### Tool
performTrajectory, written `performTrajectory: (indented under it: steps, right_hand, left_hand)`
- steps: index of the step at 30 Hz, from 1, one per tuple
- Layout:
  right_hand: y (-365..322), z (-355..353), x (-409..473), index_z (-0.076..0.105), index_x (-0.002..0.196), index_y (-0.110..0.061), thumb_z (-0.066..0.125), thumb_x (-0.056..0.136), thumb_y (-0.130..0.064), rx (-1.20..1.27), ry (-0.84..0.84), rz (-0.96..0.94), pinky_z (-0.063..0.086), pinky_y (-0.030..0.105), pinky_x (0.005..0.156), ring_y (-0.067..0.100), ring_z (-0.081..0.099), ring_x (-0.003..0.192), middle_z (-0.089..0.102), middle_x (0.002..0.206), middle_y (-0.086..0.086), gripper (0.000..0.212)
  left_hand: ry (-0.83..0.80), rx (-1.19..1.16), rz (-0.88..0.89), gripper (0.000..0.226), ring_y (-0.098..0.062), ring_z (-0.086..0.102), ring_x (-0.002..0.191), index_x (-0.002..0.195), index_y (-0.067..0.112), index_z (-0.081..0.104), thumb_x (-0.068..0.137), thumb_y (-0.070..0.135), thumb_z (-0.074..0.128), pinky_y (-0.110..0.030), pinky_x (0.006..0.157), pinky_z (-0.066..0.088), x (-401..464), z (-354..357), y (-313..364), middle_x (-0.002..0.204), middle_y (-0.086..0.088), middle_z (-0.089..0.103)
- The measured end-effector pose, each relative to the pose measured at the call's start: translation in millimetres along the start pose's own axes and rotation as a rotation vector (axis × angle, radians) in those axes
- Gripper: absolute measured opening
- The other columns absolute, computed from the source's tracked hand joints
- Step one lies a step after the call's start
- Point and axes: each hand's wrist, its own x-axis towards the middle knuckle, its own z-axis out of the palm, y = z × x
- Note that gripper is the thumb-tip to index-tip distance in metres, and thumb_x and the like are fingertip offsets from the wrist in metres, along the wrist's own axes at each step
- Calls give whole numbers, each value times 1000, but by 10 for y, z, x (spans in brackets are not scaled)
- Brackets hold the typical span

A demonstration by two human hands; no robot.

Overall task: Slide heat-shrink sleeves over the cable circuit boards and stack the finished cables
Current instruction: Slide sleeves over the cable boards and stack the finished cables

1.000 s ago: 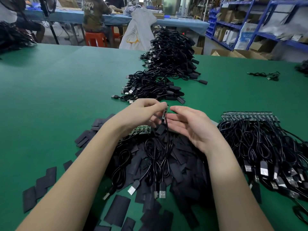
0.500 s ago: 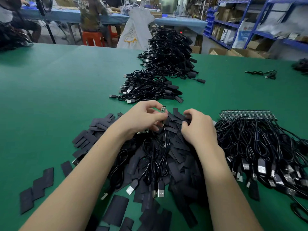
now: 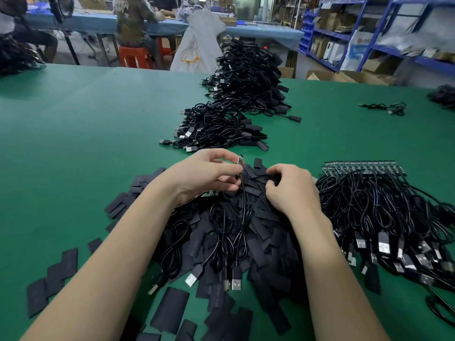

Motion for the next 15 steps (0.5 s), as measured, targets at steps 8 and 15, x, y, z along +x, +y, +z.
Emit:
performTrajectory:
  steps: [8,15]
  right_hand:
    - [8,11,-12,77,94,-28,66,91,-27,196,104,-51,43,22,70,10,63,80,68,77,-16,11]
    - [-94,-98,32,74,86,-26,72,92,-23,902,27,44,51,18,66,1,68,70,74,70,-11,8]
  left_hand:
    - [26,-79,-4,16,-12,67,63,102,8,61,92,-2,68,-26,70,61,5,25,-11,85,-11,71]
    - [-27,-105,21,13,-14,70,71,98,10,61,93,0,67,-22,69,59,7,81,-15,88,-10,75]
